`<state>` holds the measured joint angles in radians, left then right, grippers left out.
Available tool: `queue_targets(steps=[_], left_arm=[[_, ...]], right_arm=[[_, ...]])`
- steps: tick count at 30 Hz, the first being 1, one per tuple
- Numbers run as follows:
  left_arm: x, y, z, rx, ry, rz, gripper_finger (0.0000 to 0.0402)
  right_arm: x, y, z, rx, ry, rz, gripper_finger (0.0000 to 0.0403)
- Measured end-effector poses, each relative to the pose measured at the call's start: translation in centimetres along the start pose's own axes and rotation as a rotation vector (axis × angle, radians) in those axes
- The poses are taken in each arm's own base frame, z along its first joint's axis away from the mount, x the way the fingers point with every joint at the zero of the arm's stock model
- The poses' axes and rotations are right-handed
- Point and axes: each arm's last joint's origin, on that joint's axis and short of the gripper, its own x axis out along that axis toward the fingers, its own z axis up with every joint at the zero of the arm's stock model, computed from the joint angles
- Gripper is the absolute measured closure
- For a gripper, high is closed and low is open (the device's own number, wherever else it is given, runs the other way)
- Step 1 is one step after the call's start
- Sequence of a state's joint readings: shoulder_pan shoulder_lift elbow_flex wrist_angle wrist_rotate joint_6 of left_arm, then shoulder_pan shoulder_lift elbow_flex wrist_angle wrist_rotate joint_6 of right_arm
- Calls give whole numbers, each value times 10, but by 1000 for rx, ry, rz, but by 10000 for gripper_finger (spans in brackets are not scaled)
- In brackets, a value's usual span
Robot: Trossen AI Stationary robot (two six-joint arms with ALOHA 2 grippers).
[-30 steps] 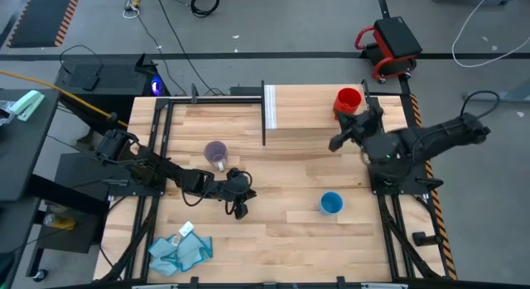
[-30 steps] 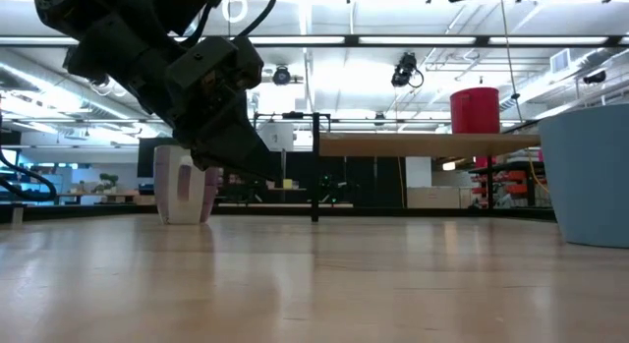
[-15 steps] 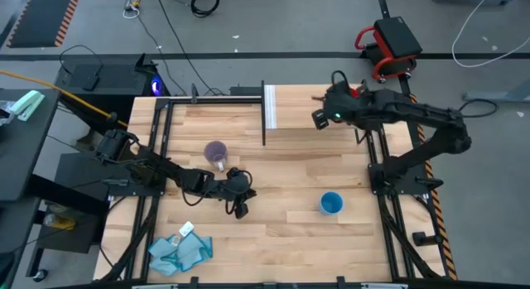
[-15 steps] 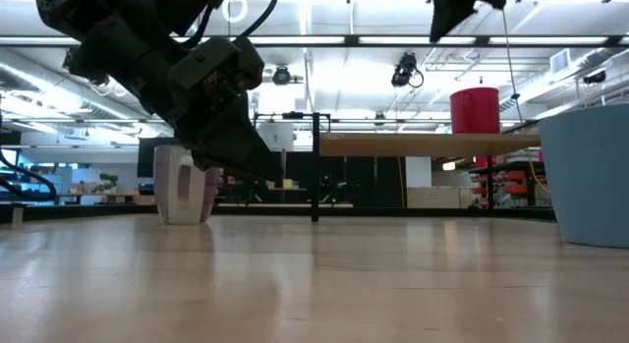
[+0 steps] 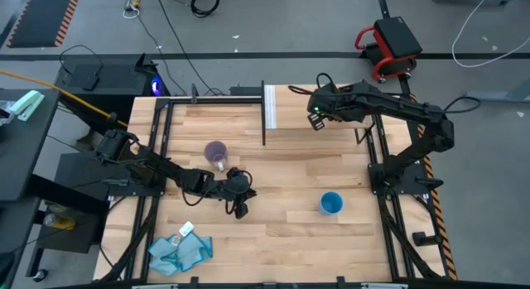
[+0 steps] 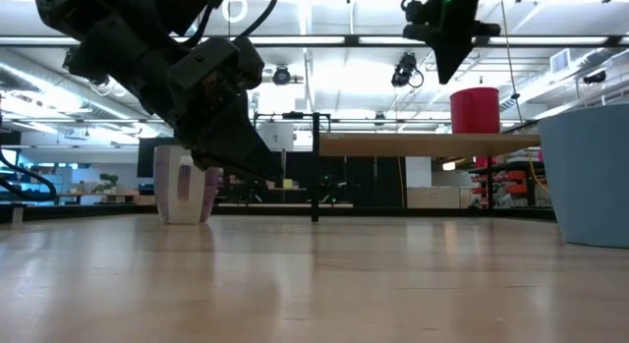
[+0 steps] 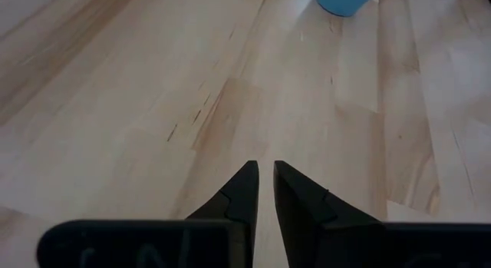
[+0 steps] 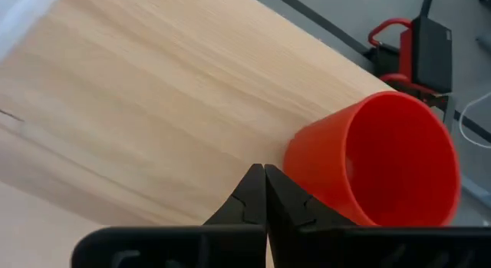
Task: Stack small to large cups/mugs on shelf
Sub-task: Put the red mug on the shelf
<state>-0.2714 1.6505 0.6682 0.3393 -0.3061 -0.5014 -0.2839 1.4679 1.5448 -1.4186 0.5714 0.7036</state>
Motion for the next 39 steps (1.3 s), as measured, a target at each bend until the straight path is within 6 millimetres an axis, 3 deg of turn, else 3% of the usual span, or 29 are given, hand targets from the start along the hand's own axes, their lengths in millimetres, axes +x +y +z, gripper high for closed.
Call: queue_targets(steps=[9, 39], left_arm=[[0, 0, 0, 0, 0, 0, 351], [0, 0, 0, -4, 0, -1, 350]], right_arm=[[13, 3, -5, -36, 109, -108, 403], [12, 2, -7, 46, 95, -148, 403]])
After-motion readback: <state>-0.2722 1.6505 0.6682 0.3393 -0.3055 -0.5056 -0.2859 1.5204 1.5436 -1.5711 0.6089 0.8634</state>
